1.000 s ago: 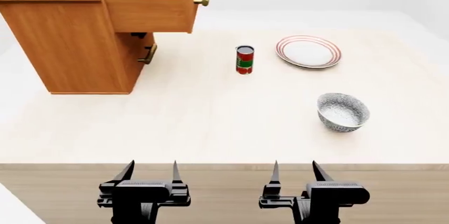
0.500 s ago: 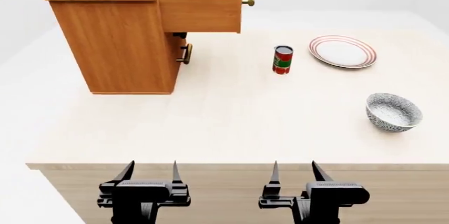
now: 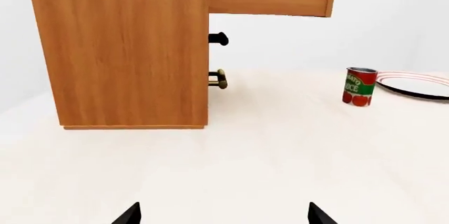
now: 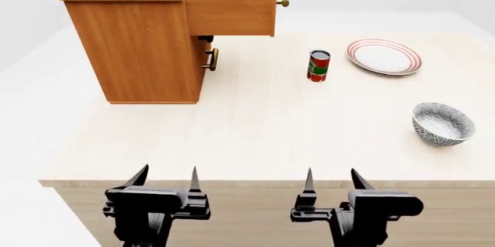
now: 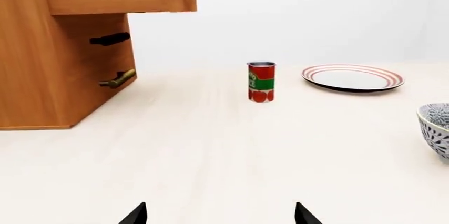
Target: Put the bowl in the top drawer of the cabinet.
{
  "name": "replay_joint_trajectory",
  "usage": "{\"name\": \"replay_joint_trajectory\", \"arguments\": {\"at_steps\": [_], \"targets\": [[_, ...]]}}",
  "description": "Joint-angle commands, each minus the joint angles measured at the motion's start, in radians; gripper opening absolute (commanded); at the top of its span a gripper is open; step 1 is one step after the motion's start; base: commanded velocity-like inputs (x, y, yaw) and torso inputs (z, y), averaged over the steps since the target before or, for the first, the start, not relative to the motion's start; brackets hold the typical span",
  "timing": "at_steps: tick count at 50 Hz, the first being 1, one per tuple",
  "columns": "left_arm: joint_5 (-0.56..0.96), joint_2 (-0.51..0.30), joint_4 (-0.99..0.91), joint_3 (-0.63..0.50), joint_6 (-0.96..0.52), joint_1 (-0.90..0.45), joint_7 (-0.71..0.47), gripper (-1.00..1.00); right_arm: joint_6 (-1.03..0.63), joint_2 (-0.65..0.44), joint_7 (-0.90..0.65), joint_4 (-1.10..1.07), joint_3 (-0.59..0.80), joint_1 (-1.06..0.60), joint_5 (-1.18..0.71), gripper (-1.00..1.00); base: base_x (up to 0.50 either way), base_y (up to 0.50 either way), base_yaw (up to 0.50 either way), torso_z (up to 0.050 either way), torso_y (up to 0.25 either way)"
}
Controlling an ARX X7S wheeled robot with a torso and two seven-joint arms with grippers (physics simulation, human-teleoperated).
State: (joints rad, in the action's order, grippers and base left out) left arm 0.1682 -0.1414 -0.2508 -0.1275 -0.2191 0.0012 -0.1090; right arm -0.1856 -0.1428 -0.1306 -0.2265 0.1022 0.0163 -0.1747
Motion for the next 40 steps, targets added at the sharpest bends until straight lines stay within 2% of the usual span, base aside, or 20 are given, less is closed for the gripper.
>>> {"name": "replay_joint_trajectory", "arguments": {"at_steps": [1, 9, 14, 19, 23, 32, 40], "targets": [[0.117, -0.055, -0.310, 0.020, -0.249, -0.012, 0.001, 1.00, -0.274, -0.070, -0.034, -0.333, -0.029, 0.008, -0.085, 1.00, 0.00, 0.00, 0.00, 0.000, 0.000], [0.288, -0.090, -0.498, 0.119, -0.475, -0.098, -0.024, 1.00, -0.579, -0.108, -0.080, -0.541, -0.080, -0.125, -0.204, 1.00, 0.00, 0.00, 0.00, 0.000, 0.000], [0.464, -0.124, -0.598, 0.207, -0.644, -0.208, -0.034, 1.00, -0.842, -0.149, -0.102, -0.721, -0.249, -0.216, -0.396, 1.00, 0.00, 0.00, 0.00, 0.000, 0.000], [0.637, -0.159, -0.644, 0.277, -0.792, -0.348, -0.053, 1.00, -1.169, -0.165, -0.158, -0.800, -0.482, -0.453, -0.682, 1.00, 0.02, 0.00, 0.00, 0.000, 0.000], [0.781, -0.167, -0.630, 0.334, -0.884, -0.473, -0.091, 1.00, -1.354, -0.156, -0.226, -0.759, -0.537, -0.681, -0.815, 1.00, 0.17, 0.00, 0.00, 0.000, 0.000], [1.027, -0.203, -0.537, 0.435, -1.042, -0.719, -0.228, 1.00, -1.374, -0.259, -0.497, -0.565, -0.455, -0.939, -1.128, 1.00, 0.18, 0.00, 0.00, 0.000, 0.000], [1.216, -0.250, -0.494, 0.466, -1.127, -0.884, -0.367, 1.00, -1.353, -0.342, -0.546, -0.477, -0.344, -1.092, -1.200, 1.00, 0.24, 0.00, 0.00, 0.000, 0.000]]}}
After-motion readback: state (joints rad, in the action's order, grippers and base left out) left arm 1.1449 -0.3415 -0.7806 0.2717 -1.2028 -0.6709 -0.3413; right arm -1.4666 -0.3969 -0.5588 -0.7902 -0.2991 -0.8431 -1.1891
